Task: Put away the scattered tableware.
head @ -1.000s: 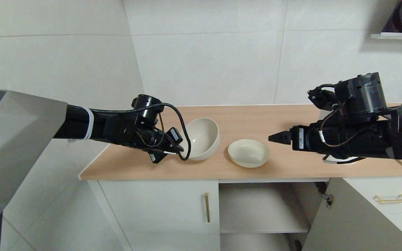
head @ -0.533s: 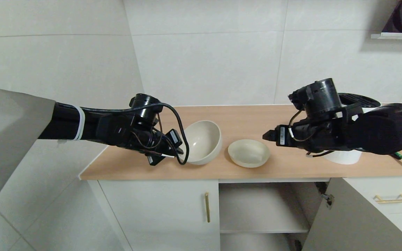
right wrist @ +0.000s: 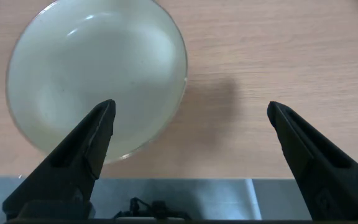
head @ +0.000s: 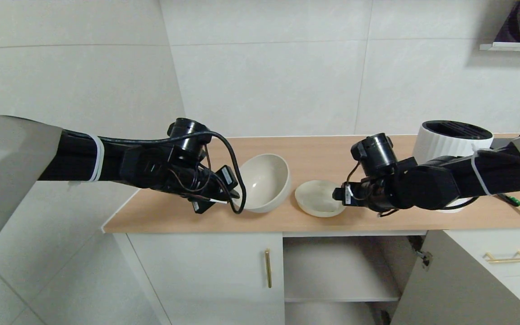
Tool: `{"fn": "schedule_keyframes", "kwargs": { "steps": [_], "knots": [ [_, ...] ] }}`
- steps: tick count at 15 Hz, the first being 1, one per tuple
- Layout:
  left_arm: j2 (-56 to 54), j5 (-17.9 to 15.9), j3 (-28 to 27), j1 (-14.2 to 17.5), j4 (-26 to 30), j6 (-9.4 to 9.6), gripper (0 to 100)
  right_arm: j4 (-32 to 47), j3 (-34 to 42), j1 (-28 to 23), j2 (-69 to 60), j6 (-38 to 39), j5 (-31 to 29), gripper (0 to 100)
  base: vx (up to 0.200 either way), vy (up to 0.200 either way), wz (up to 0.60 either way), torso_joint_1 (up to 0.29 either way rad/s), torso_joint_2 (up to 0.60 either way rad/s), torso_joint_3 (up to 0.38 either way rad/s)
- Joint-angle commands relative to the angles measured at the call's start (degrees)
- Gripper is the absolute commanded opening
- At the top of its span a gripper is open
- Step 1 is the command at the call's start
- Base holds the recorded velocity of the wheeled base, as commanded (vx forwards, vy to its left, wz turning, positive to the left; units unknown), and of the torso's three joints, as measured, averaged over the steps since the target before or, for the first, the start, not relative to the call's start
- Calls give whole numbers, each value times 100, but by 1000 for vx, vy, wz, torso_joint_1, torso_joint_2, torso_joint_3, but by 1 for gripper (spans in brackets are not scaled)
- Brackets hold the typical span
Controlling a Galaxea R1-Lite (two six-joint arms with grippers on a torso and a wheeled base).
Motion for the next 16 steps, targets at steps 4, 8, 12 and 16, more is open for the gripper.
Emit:
{"fn": "schedule_keyframes", "kwargs": {
  "steps": [4, 8, 12, 16],
  "knots": [
    [-23, 8, 11, -29, -1, -5, 0, -68, -109, -14, 338, 26, -8, 100, 0, 0, 0, 0, 0, 0],
    [-23, 8, 20, -65, -1, -5, 0, -68, -136, -22, 409, 26, 10, 0, 0, 0, 0, 0, 0, 0],
    [-32, 8, 28, -73, -1, -5, 0, -68, -250, -31, 541, 184, 62, 0, 0, 0, 0, 0, 0, 0],
    [-76, 16, 37, -73, 8, -5, 0, -33, -285, -40, 418, 237, 62, 0, 0, 0, 0, 0, 0, 0]
  ]
}}
